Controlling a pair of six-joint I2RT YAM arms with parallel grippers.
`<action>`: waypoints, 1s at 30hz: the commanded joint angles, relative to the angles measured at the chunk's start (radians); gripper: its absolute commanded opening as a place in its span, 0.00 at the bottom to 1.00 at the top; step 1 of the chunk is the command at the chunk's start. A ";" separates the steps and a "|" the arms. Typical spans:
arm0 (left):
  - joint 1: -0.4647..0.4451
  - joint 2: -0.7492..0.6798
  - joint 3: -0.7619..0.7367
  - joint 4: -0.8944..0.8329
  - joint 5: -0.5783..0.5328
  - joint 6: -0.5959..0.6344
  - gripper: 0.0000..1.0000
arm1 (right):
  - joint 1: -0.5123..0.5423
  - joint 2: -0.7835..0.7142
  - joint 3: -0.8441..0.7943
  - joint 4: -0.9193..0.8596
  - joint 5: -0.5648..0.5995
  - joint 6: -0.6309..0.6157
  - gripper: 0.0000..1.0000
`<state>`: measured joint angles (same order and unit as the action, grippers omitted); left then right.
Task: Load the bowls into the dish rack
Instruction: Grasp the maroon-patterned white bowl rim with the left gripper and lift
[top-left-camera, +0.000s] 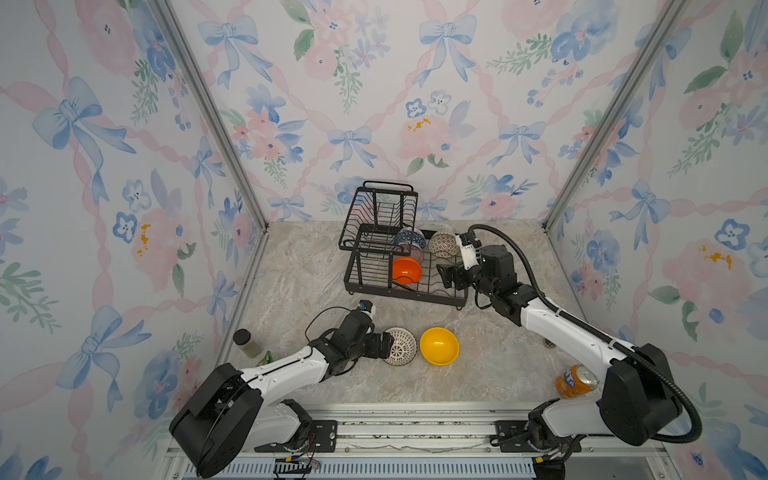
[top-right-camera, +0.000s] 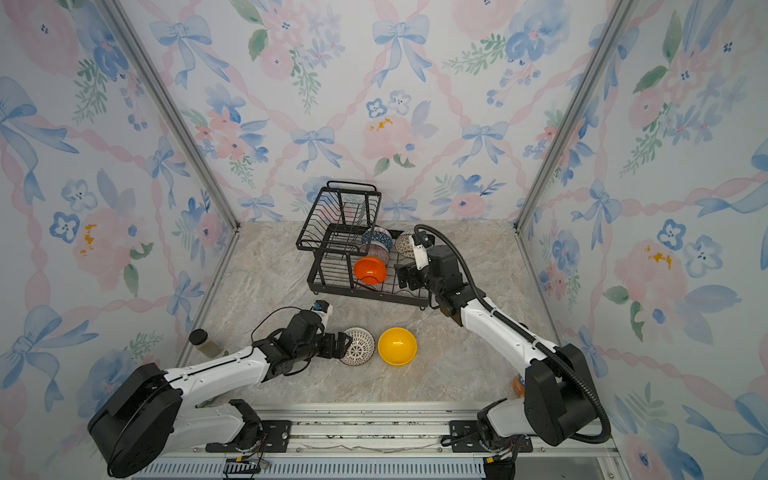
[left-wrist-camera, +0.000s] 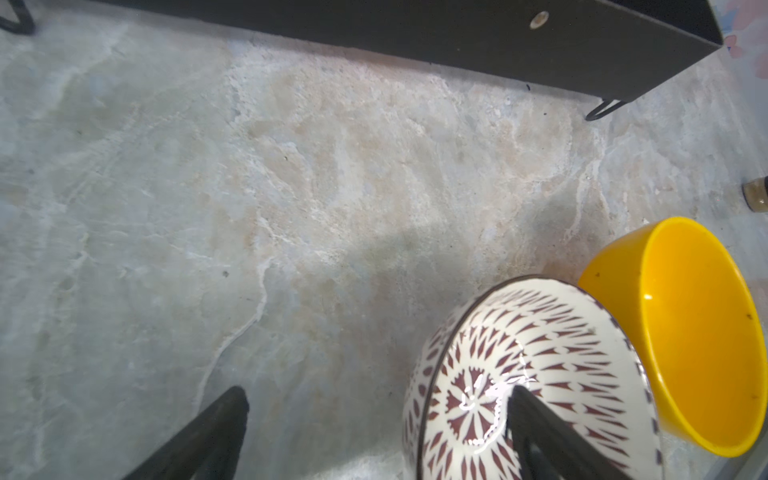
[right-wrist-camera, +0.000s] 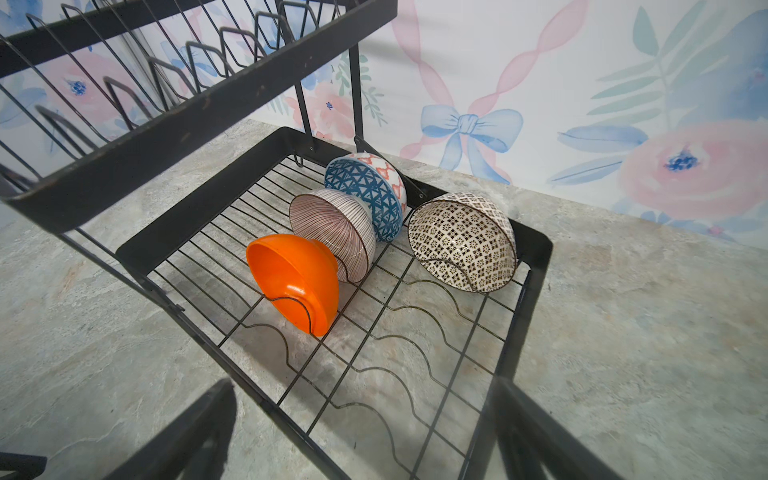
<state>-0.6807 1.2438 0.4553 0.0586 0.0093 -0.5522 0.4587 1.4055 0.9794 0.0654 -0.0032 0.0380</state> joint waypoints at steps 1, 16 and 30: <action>-0.011 0.026 0.030 0.017 0.007 -0.011 0.97 | -0.008 -0.013 -0.010 -0.024 0.016 0.011 0.97; -0.036 0.150 0.075 0.013 0.006 0.001 0.60 | -0.015 -0.003 -0.009 -0.029 0.016 0.003 0.97; -0.034 0.177 0.093 -0.014 -0.015 0.017 0.22 | -0.019 0.004 0.005 -0.048 0.013 -0.004 0.97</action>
<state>-0.7143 1.4048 0.5346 0.0658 0.0132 -0.5488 0.4515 1.4044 0.9749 0.0544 0.0071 0.0376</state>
